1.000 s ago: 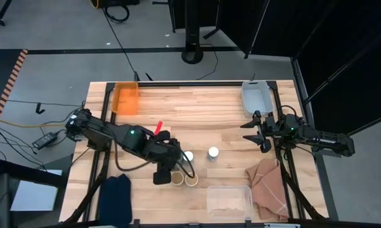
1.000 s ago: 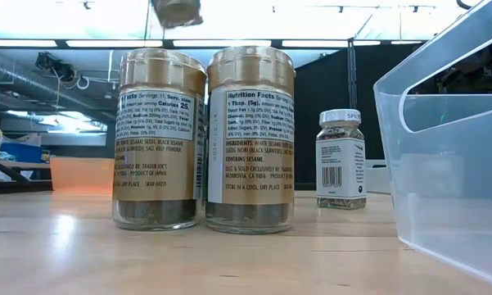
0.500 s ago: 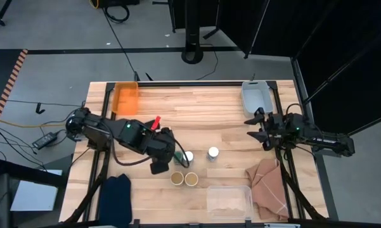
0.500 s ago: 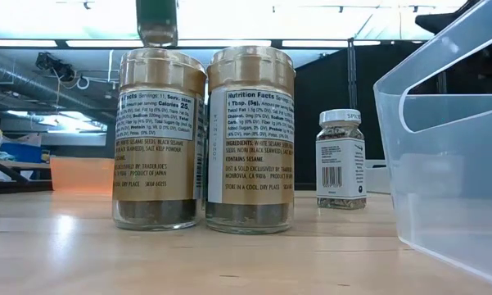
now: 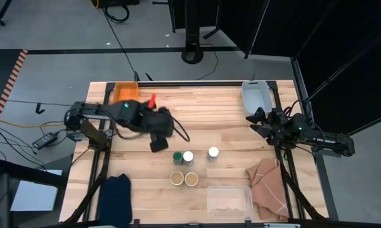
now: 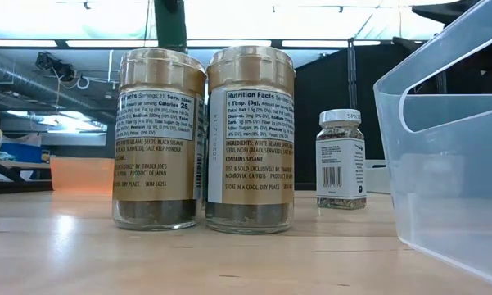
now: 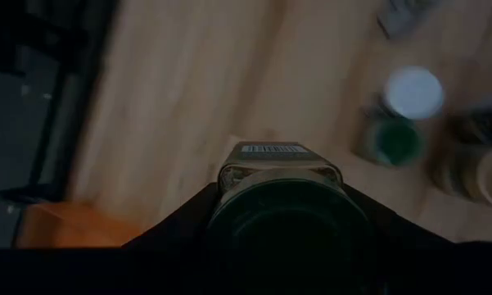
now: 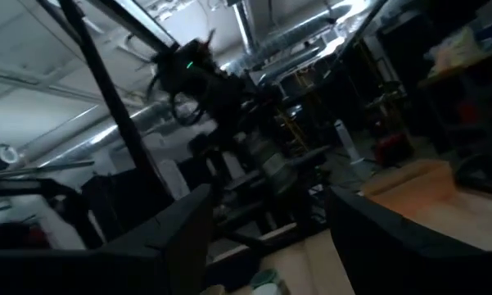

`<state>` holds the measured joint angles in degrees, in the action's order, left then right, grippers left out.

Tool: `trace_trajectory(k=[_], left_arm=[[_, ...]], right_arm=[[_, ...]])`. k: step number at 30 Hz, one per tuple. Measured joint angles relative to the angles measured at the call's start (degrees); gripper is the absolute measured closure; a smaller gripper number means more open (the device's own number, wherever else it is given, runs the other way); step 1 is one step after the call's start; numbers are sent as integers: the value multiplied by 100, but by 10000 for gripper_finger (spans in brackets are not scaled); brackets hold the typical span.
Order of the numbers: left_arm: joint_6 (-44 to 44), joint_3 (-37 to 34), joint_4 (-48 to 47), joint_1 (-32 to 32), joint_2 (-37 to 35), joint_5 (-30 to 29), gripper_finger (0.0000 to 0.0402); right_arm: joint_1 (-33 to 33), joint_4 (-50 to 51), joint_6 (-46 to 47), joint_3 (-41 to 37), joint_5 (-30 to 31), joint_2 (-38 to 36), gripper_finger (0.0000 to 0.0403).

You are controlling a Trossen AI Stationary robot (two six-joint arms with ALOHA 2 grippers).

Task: Sort spices by type
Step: Put the left green seasoning bottle into the orange bin

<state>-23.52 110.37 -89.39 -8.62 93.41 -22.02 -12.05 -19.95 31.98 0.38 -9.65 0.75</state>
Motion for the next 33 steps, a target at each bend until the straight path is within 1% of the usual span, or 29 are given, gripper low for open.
trace_trajectory(k=[4, 8, 11, 17, 19, 22, 28, 33], left_arm=[[48, -2, -12, 359, -467, -497, 216], [-97, -2, 86, 675, -989, -754, 212], [-183, -2, 121, 880, -1317, -973, 212], [-267, -3, 107, 1204, -1831, -1599, 213], [-350, -132, 128, 1304, -1985, -1781, 213], [-637, -685, 165, 1504, -2358, -1852, 213], [-1428, -2428, 479, 1761, -3243, -1793, 213], [-1878, -3605, 998, 2028, -3802, -1672, 213]], right_arm=[[0, -91, 264, 0, -112, -1, 160], [0, -97, 391, 0, -236, 0, 161], [0, -112, 403, 0, -243, -1, 160], [0, -73, 394, 0, -210, 0, 162], [-2, -77, 349, 0, -189, 0, 162], [-7, -73, 254, 0, -184, 0, 162], [-7, -73, 236, 0, -26, -2, 164], [-7, -65, 235, 0, 115, 0, 164]])
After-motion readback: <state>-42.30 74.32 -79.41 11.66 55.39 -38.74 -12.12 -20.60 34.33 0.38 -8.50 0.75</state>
